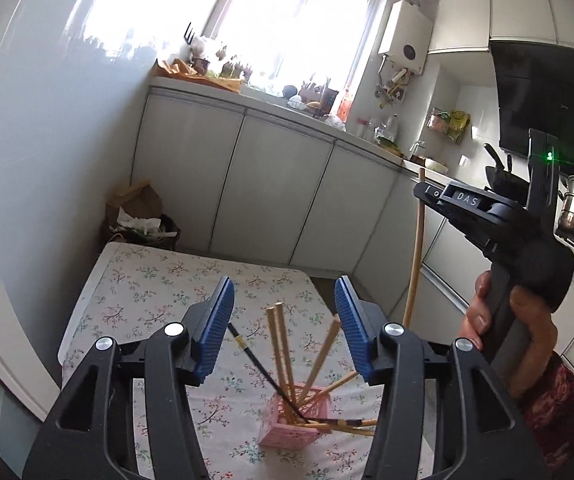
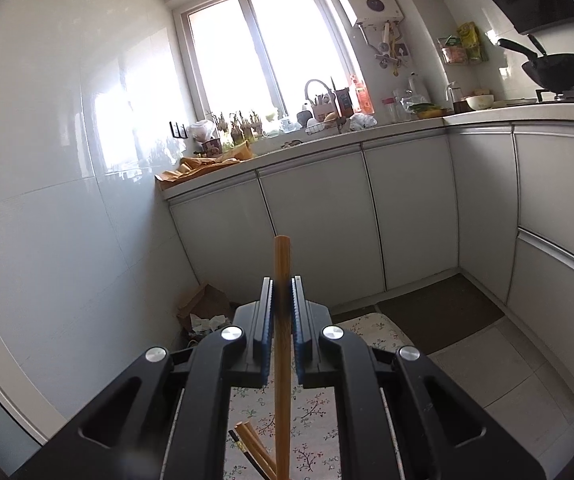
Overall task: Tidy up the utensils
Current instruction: 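Lower both chopsticks into the pink holder and open both tools, then withdraw both open tools from the pink holder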
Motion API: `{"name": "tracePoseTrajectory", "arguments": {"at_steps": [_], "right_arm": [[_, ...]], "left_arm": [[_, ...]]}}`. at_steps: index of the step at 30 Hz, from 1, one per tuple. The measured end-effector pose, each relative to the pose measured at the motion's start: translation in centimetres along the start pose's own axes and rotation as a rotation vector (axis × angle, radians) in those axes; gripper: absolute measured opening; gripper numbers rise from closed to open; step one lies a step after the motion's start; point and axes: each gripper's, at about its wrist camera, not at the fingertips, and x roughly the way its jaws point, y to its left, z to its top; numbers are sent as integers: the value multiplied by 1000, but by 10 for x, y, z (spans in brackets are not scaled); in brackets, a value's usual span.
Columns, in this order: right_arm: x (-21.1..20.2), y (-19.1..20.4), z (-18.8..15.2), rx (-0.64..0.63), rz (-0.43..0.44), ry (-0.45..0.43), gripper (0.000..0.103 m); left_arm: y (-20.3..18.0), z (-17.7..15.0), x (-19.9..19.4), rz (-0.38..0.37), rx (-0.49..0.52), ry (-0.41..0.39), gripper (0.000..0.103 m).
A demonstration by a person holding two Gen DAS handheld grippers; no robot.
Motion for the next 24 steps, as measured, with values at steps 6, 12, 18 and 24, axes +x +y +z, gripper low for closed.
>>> {"name": "tracePoseTrajectory", "arguments": {"at_steps": [6, 12, 18, 24], "right_arm": [[14, 6, -16, -55, 39, -45, 9], [0, 6, -23, -36, 96, -49, 45], [-63, -13, -5, 26, 94, -107, 45], [-112, -59, -12, 171, -6, -20, 63]], "left_arm": [[23, -7, -2, 11, -42, 2, 50], [41, -3, -13, 22, -89, -14, 50], [48, 0, -34, 20, -144, -45, 55], [47, -3, -53, -10, -173, -45, 62]]}}
